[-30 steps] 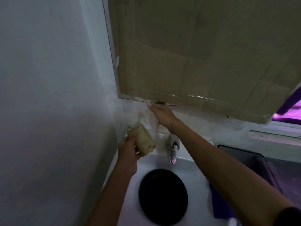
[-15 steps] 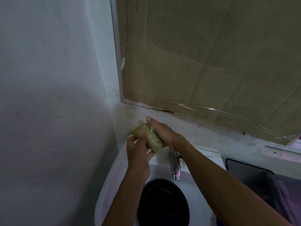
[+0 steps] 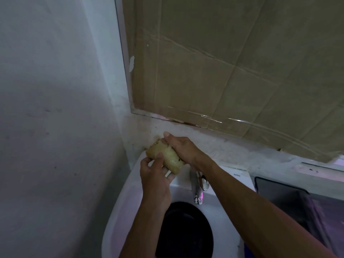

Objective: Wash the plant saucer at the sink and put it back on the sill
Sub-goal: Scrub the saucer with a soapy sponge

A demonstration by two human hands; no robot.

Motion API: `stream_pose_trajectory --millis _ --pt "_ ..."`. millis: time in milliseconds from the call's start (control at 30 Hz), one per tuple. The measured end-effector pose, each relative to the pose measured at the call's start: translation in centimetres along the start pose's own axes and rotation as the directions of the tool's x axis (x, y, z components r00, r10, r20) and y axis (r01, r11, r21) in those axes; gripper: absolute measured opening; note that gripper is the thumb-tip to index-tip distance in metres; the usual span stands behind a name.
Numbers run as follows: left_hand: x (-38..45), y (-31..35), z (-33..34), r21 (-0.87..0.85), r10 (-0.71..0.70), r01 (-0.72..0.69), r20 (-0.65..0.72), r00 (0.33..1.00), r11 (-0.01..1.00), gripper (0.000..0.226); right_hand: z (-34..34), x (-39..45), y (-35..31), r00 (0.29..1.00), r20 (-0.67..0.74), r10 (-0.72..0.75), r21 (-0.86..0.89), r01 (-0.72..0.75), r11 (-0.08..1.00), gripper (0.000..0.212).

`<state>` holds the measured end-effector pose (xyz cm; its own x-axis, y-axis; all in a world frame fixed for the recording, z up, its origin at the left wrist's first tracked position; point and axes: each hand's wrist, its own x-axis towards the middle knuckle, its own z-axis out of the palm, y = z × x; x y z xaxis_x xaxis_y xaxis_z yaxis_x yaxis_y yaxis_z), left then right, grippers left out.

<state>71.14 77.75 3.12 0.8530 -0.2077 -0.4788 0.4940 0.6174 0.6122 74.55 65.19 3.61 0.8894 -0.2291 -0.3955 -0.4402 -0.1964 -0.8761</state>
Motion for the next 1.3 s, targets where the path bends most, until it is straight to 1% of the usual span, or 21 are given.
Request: stream_pose_trajectory --millis 133,200,267,300,367,433,600,667,733,767,833,900,967,1000,1067,1133,1200,1267,1300 --pt "-0.8 0.3 -0.2 0.007 -0.005 0.005 -0.002 1.000 1.000 0.026 0.0 -0.6 -0.8 0.996 0.032 0.087 -0.016 -0.086 0.996 0.067" --pt "-1.2 0.4 -0.3 0.013 -0.013 0.013 -0.002 1.000 1.000 0.031 -0.1 -1.0 -1.3 0.991 0.064 0.121 -0.046 -0.118 0.992 0.078" --pt "-1.7 0.7 -0.6 0.019 -0.019 0.019 -0.010 1.000 1.000 0.033 -0.2 -1.5 -1.7 0.991 0.067 0.119 -0.055 -0.116 0.992 0.087" --pt "-1.9 0.8 -0.8 0.019 -0.020 0.020 -0.015 1.000 1.000 0.032 -0.4 -1.8 -1.8 0.994 0.050 0.100 -0.021 -0.099 0.995 0.088" --pt "-2.4 1.0 -1.1 0.020 -0.023 0.023 -0.018 1.000 1.000 0.030 -0.8 -2.5 -1.6 0.998 -0.021 0.056 0.088 -0.054 0.995 0.083" --pt "-3.0 1.0 -1.5 0.027 -0.029 0.030 -0.014 0.999 0.999 0.030 -1.1 -3.6 -1.1 0.995 -0.090 0.046 0.196 -0.028 0.980 0.076" --pt "-4.9 0.7 -2.7 0.092 -0.044 0.040 0.039 0.998 0.995 0.025 -0.4 -8.7 1.8 0.990 -0.094 0.102 0.399 -0.057 0.915 0.050" --pt "-5.7 0.3 -3.2 0.133 -0.041 0.035 0.042 0.998 0.991 0.025 0.2 -11.0 3.2 0.991 -0.039 0.130 0.509 -0.092 0.856 0.044" --pt "-6.4 -0.3 -3.8 0.193 -0.039 0.031 0.039 0.998 0.981 0.023 0.9 -13.0 4.7 0.989 0.076 0.125 0.638 -0.144 0.756 0.036" --pt "-6.6 -0.7 -4.2 0.233 -0.041 0.031 0.036 0.999 0.972 0.022 1.3 -13.8 5.5 0.986 0.122 0.111 0.683 -0.164 0.712 0.034" --pt "-7.0 -1.6 -5.0 0.324 -0.053 0.037 0.042 0.998 0.945 0.021 1.9 -15.1 7.2 0.983 0.158 0.094 0.711 -0.179 0.680 0.030" --pt "-7.3 -2.7 -6.2 0.430 -0.086 0.046 0.074 0.994 0.901 0.019 2.5 -16.0 8.8 0.983 0.148 0.111 0.725 -0.185 0.663 0.030" --pt "-7.0 -3.9 -7.8 0.545 -0.135 0.065 0.089 0.987 0.836 0.017 2.7 -16.9 10.5 0.979 0.138 0.151 0.771 -0.202 0.604 0.032" --pt "-6.8 -4.6 -8.8 0.601 -0.159 0.089 0.064 0.985 0.794 0.018 2.8 -17.5 11.4 0.975 0.138 0.175 0.798 -0.214 0.563 0.032" --pt "-5.8 -6.0 -11.1 0.702 -0.175 0.150 -0.036 0.984 0.696 0.024 2.6 -18.8 13.5 0.963 0.134 0.235 0.840 -0.236 0.489 0.030" --pt "-4.4 -7.8 -13.7 0.785 -0.145 0.193 -0.132 0.981 0.589 0.034 2.3 -20.3 15.7 0.944 0.128 0.303 0.869 -0.254 0.425 0.027" --pt "-3.2 -9.9 -16.2 0.860 -0.112 0.222 -0.192 0.975 0.459 0.039 2.1 -21.8 17.6 0.920 0.117 0.374 0.889 -0.264 0.373 0.020" --pt "-2.3 -11.8 -18.1 0.908 -0.109 0.263 -0.240 0.965 0.326 0.046 2.0 -23.0 19.2 0.886 0.094 0.455 0.909 -0.262 0.323 0.017" --pt "-2.0 -12.5 -18.7 0.917 -0.119 0.278 -0.254 0.960 0.285 0.052 2.0 -23.4 19.9 0.867 0.081 0.491 0.919 -0.255 0.299 0.018"
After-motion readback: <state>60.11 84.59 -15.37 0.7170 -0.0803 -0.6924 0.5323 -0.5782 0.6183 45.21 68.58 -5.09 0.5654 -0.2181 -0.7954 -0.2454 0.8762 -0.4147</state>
